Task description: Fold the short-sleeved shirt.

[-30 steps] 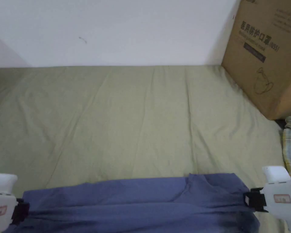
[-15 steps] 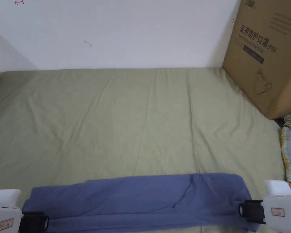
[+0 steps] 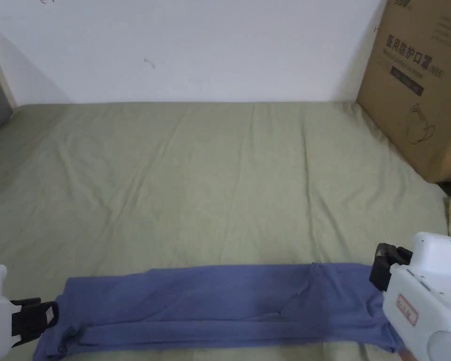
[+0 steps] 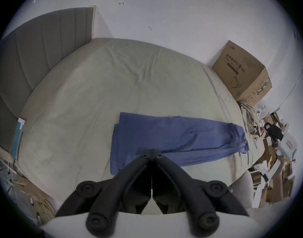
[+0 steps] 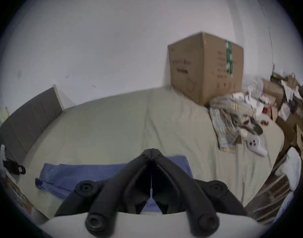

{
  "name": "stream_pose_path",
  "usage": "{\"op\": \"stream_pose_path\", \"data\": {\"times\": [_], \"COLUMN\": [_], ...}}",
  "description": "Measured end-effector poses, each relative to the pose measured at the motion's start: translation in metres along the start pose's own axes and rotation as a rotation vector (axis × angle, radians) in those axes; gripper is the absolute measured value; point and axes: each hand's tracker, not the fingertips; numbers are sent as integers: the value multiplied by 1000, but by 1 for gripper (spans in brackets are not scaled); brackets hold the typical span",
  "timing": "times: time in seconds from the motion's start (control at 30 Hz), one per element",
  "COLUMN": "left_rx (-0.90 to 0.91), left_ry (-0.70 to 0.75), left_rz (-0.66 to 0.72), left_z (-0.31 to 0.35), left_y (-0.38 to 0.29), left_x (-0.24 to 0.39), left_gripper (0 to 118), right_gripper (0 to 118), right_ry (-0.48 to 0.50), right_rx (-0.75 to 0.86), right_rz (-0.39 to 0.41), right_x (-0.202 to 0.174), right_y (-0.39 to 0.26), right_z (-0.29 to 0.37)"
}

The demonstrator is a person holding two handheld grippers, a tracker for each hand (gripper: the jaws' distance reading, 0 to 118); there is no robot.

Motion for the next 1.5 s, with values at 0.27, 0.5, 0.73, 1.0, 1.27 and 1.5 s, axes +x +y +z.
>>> {"op": "stream_pose_path", "data": {"times": [0.27, 0.5, 0.73, 1.0, 1.27, 1.5], "left_rx": [15, 7, -66, -86, -216, -210], "left_ry": [-57, -195, -318, -517, -452, -480], "left_rz": [192, 346, 376, 527, 614, 506], "left_z": [6, -17, -68, -116, -153, -124], "left_y": [-15, -18, -10, -15, -24, -11], "left_x": [-50, -95, -124, -138, -136, -139], "left_gripper": [0, 0, 87, 100, 5, 5], "right_gripper": [1, 1, 1, 1, 1, 1], "right_ry": [65, 111, 137, 176, 220, 218], "right_rx": [141, 172, 105, 60, -18, -6], "right_rz": [179, 269, 321, 365, 369, 358], "right_x": [-86, -143, -178, -202, -207, -198], "right_y": [-9, -17, -19, -24, -30, -21], "right_z": [9, 5, -11, -20, -24, -17]}}
